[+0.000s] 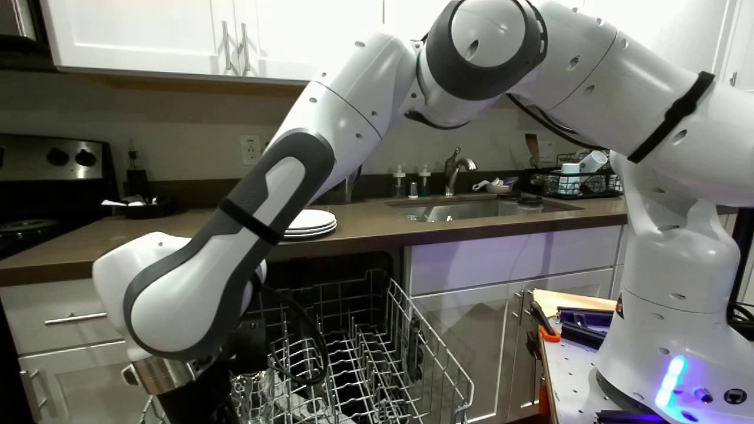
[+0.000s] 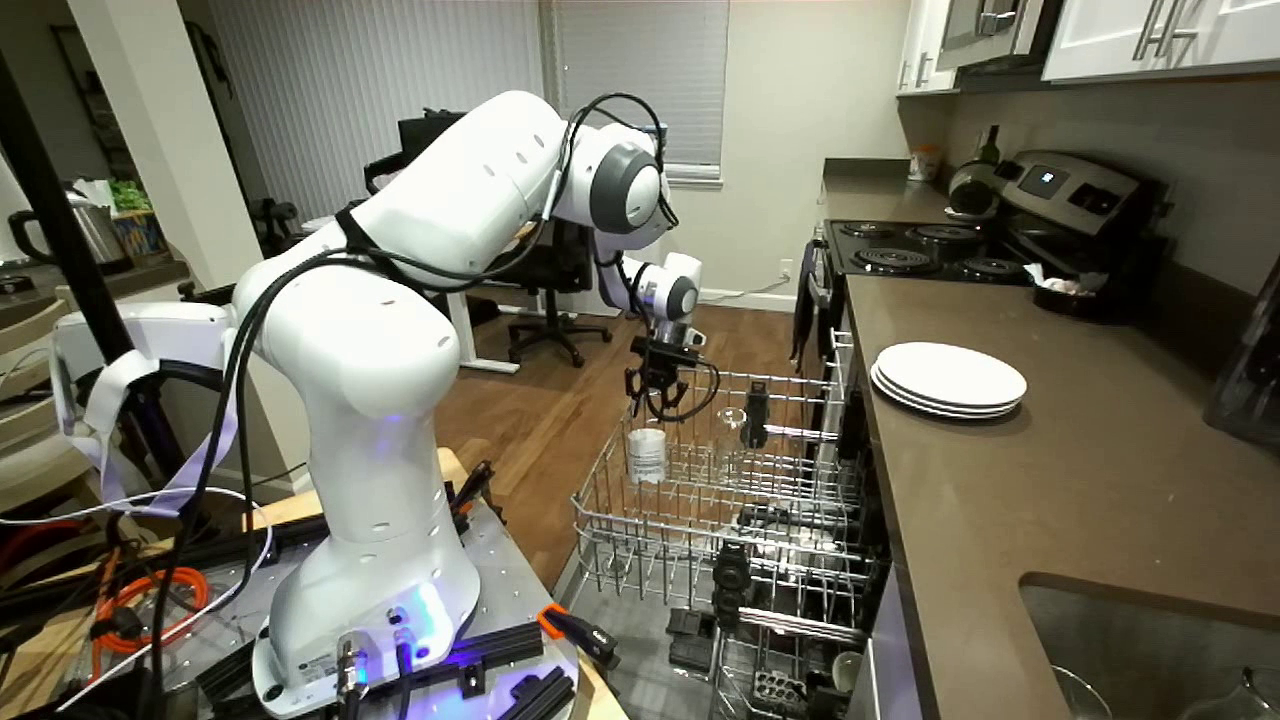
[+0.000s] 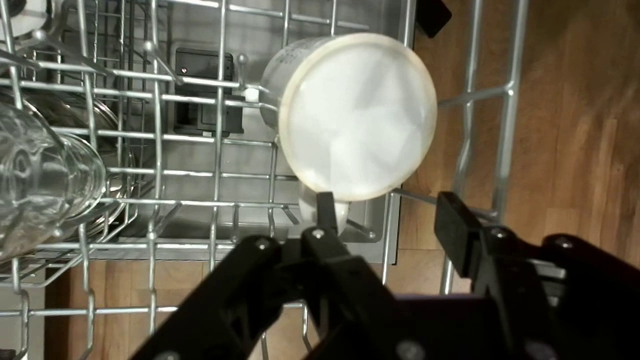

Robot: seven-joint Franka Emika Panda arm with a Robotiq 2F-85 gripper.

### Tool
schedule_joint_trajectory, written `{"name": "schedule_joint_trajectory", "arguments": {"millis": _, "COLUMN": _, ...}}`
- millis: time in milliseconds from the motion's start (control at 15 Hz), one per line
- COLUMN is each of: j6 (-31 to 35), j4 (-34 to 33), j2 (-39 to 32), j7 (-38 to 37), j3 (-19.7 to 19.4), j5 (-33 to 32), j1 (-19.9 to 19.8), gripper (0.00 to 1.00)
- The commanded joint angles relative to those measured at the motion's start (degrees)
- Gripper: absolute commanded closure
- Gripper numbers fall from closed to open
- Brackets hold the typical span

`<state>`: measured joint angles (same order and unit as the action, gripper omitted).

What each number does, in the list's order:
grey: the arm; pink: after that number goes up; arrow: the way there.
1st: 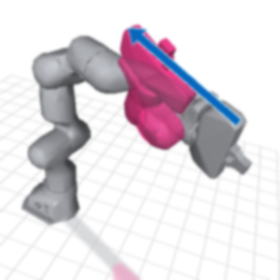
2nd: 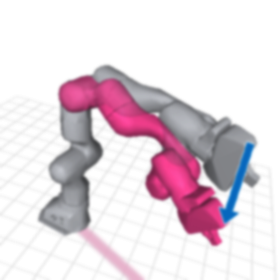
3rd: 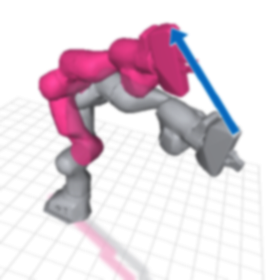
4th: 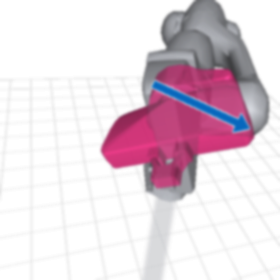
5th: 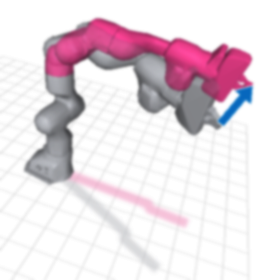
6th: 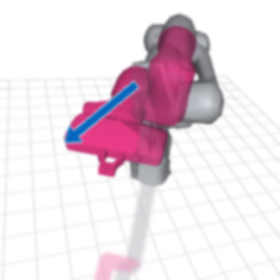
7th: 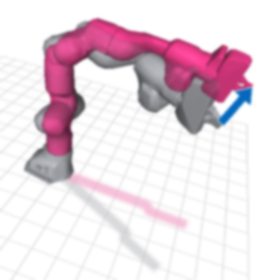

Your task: Move the white mug to the right side of the plate dryer

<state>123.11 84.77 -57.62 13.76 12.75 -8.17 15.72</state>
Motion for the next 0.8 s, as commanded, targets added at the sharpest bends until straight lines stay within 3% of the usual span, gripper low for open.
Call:
{"name": "schedule_joint_trajectory", "arguments": {"millis": 0, "j6": -1.76, "j4": -2.34, "j2": -1.23, "j7": 2.33, "j3": 0.31, "j5": 0.43, "j1": -0.37, "gripper": 0.42}}
{"name": "schedule_joint_trajectory", "arguments": {"millis": 733, "j6": -0.24, "j4": -2.22, "j2": -3.18, "j7": 3.86, "j3": 0.23, "j5": 0.44, "j1": -0.77, "gripper": 0.52}}
